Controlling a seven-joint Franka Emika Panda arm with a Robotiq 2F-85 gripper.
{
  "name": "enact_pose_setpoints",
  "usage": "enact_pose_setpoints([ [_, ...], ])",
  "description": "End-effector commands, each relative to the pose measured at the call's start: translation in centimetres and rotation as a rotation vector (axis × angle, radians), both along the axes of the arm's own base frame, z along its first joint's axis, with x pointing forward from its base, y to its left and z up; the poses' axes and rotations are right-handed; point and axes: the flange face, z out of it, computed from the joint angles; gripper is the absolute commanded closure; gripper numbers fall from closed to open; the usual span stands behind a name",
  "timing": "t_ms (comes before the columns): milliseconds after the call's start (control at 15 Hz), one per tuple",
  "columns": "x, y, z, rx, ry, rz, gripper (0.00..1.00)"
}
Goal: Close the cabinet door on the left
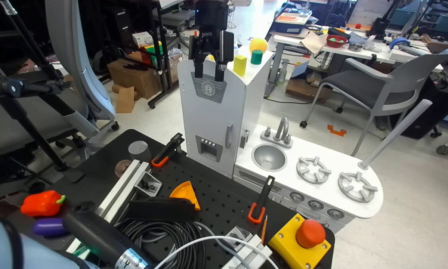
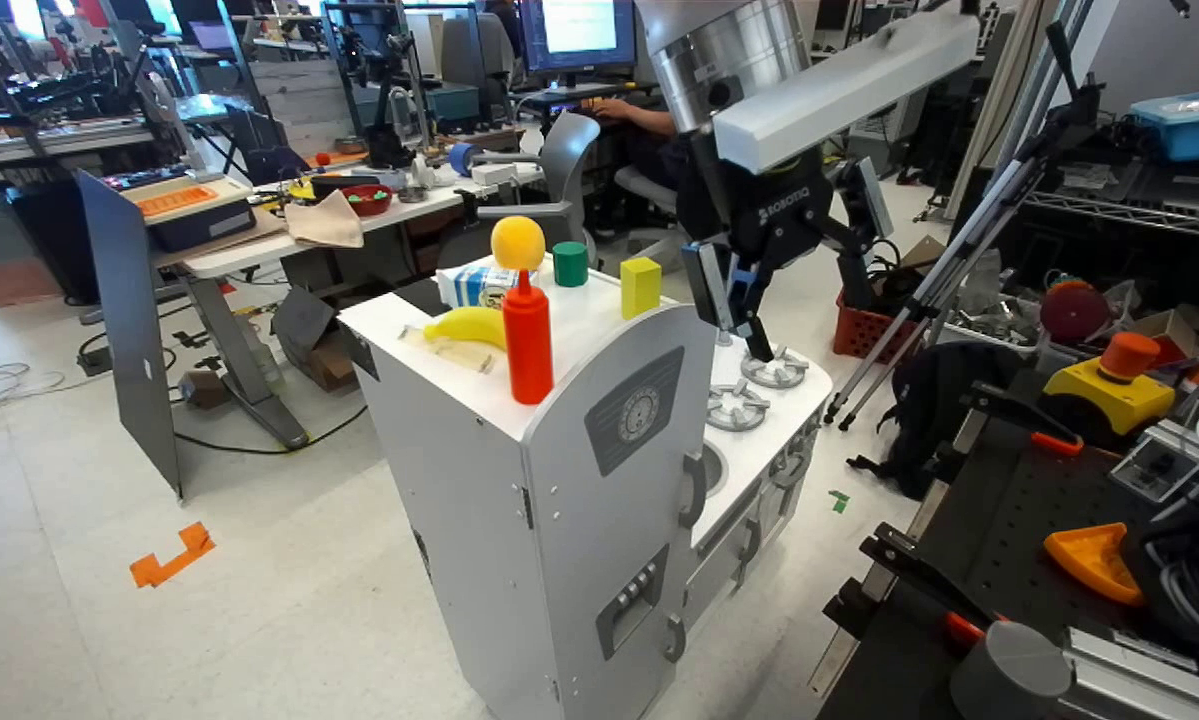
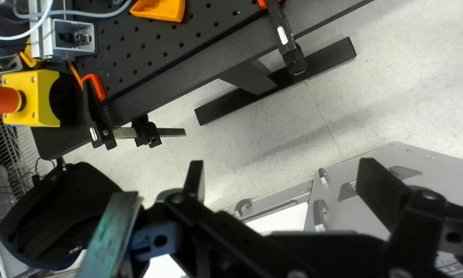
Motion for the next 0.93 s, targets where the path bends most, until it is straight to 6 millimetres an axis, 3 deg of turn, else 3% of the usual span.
enact_pose_setpoints([
  [0, -0.8, 0.4, 2.6, -0.042, -0.070, 0.039, 0.00],
  [533, -2.1, 0.6, 11.8, -0.107, -0.429, 0.122, 0.00],
  [600, -0.8, 0.8, 10.0, -0.090, -0.336, 0.118, 0.00],
  [733, -1.4, 0.7, 11.7, -0.095, -0.392, 0.122, 0.00],
  [867, -1.8, 0.7, 12.0, -0.096, -0.398, 0.122, 0.00],
])
